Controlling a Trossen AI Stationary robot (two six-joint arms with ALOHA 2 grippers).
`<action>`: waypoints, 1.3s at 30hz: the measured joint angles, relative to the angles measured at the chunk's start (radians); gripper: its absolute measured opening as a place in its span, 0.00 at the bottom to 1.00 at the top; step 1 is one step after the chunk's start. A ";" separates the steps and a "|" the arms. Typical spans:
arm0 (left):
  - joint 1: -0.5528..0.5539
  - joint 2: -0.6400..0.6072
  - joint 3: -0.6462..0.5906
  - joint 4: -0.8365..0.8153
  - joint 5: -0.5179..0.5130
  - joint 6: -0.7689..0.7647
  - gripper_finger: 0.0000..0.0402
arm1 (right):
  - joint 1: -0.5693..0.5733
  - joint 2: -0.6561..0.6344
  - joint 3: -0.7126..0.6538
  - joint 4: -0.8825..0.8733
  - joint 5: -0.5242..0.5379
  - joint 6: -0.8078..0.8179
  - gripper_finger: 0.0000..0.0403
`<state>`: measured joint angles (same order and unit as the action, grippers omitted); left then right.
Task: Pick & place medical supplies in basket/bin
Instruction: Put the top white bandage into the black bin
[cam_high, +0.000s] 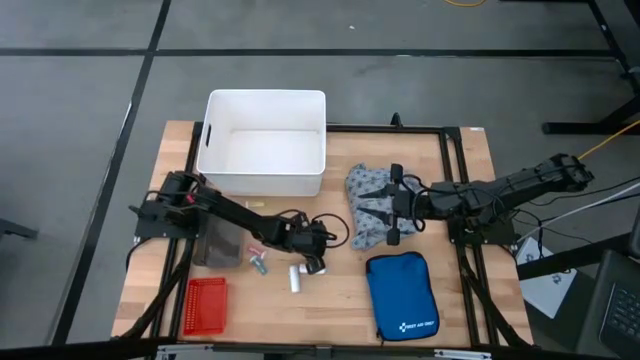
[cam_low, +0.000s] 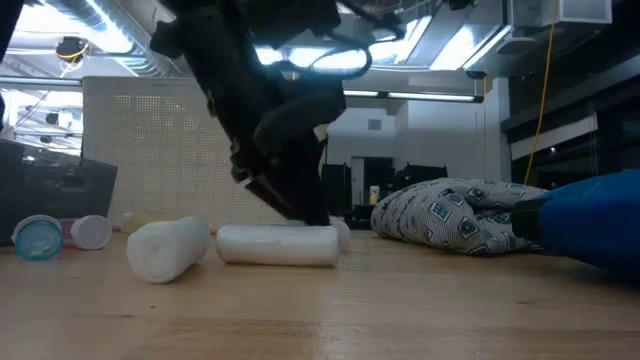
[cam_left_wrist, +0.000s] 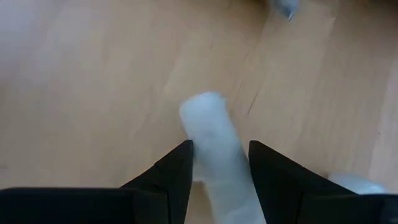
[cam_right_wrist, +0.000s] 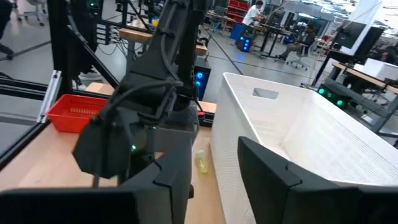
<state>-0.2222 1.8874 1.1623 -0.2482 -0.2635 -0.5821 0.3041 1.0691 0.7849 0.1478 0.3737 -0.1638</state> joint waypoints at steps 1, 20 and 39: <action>0.000 0.005 0.000 -0.005 0.010 -0.007 0.39 | 0.004 0.000 0.000 0.000 0.000 0.000 0.33; -0.049 -0.161 -0.001 -0.099 0.031 0.141 0.11 | 0.026 0.000 0.000 0.000 0.004 0.002 0.28; -0.339 -0.763 -0.026 -0.911 -0.190 -0.380 0.13 | 0.026 0.000 0.000 -0.001 0.003 0.007 0.28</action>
<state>-0.5613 1.1243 1.1367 -1.1588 -0.4539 -0.9617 0.3302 1.0691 0.7849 0.1471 0.3771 -0.1567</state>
